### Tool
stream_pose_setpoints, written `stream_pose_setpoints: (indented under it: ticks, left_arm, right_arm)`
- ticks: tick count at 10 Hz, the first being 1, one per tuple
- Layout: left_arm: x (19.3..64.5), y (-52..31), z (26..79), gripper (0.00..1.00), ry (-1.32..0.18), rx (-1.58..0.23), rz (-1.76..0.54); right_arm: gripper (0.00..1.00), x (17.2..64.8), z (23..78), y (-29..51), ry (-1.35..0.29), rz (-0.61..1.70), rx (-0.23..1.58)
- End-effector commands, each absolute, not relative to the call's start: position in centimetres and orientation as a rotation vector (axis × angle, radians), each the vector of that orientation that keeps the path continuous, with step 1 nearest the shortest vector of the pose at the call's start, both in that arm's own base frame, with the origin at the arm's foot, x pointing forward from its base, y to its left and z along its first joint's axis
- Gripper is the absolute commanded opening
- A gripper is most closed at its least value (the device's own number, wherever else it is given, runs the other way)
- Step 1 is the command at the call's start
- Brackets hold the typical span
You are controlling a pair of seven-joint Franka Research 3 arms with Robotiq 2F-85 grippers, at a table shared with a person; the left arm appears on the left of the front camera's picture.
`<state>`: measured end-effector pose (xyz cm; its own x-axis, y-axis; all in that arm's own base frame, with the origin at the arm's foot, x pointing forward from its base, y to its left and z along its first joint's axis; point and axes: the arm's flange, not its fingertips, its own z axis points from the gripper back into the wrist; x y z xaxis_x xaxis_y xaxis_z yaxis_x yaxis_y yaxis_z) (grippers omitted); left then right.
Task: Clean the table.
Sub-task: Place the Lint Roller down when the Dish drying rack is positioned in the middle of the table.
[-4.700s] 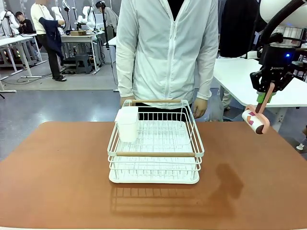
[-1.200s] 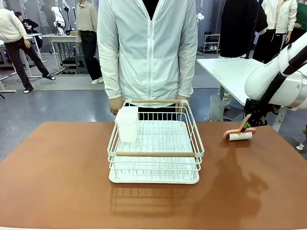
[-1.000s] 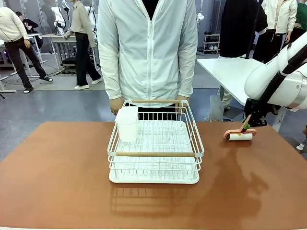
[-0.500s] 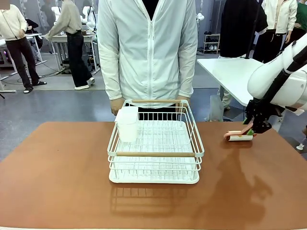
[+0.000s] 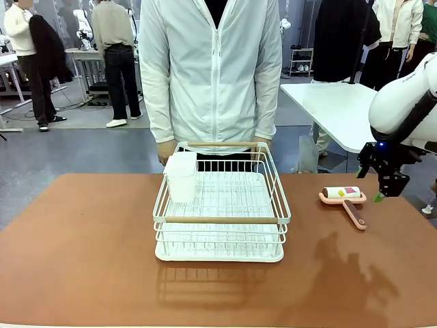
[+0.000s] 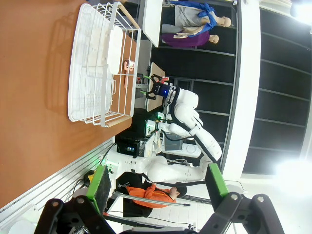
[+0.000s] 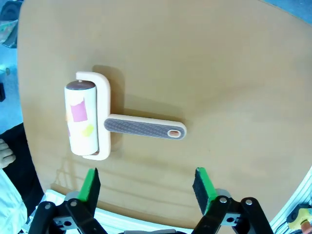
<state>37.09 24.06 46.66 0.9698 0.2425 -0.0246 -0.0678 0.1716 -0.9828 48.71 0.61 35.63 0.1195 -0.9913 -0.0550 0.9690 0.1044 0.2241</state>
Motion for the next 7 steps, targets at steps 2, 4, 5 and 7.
stream_pose_setpoints:
  ticks: [2, 4, 5, 7]
  left_arm:
    - [36.81, 24.16, 46.77, 1.0, -0.155, -1.386, 0.222]
    - [36.81, 24.16, 46.77, 1.0, -0.155, -1.386, 0.222]
    - [36.81, 24.16, 46.77, 1.0, -0.155, -1.386, 0.222]
    - [36.81, 24.16, 46.77, 1.0, -0.155, -1.386, 0.222]
  right_arm:
    - [1.0, 48.08, 36.13, 1.13, -0.101, -1.479, 0.162]
    - [1.0, 48.29, 35.92, 0.52, -0.096, -1.449, 0.198]
    - [1.0, 48.29, 35.92, 0.52, -0.096, -1.449, 0.198]
    - [1.0, 48.29, 35.92, 0.52, -0.096, -1.449, 0.198]
